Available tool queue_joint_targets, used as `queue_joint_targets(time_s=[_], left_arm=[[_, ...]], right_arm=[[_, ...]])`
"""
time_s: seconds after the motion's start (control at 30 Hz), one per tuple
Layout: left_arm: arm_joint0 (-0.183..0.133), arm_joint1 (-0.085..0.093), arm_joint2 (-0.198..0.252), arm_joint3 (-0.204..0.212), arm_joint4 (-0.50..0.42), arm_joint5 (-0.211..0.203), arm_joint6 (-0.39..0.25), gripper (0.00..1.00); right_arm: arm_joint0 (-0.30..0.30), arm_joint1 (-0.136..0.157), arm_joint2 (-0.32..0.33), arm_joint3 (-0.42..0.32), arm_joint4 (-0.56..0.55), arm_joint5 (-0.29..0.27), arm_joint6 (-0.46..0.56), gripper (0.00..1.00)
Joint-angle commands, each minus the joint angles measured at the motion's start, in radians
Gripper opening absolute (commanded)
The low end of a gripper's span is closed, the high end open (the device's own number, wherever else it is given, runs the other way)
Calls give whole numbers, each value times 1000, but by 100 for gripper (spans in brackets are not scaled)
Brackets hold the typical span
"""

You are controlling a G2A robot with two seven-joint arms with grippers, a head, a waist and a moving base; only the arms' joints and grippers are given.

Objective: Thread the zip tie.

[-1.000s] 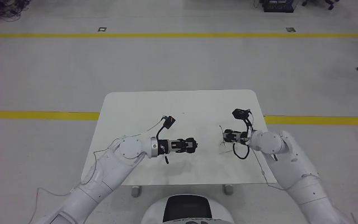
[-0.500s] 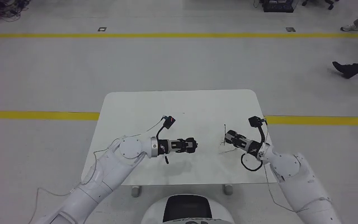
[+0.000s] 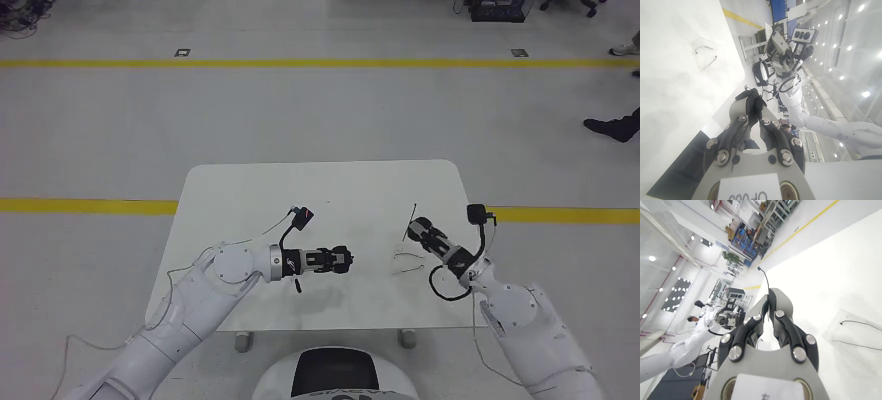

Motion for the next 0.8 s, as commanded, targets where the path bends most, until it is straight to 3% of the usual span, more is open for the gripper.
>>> queue_joint_targets(time_s=[0.0,0.07,0.2,0.27,0.4,0.5,0.77], left_arm=[[0,0,0,0,0,0,0,0],[0,0,0,0,0,0,0,0],[0,0,0,0,0,0,0,0],[0,0,0,0,0,0,0,0],[0,0,0,0,0,0,0,0],[0,0,0,0,0,0,0,0],[0,0,0,0,0,0,0,0]], right_arm=[[-48,1,-10,-38,-23,0,-91,0],[-89,2,-36,-72,-58,0,-206,0],[-116,12,-128,-81,-189,0,-407,0],[-107,20,-184,-63,-239,0,-494,0],[-32,46,-325,10,-307,0,-673,0],[35,64,-412,40,-282,0,-690,0],[35,64,-412,40,-282,0,-690,0]])
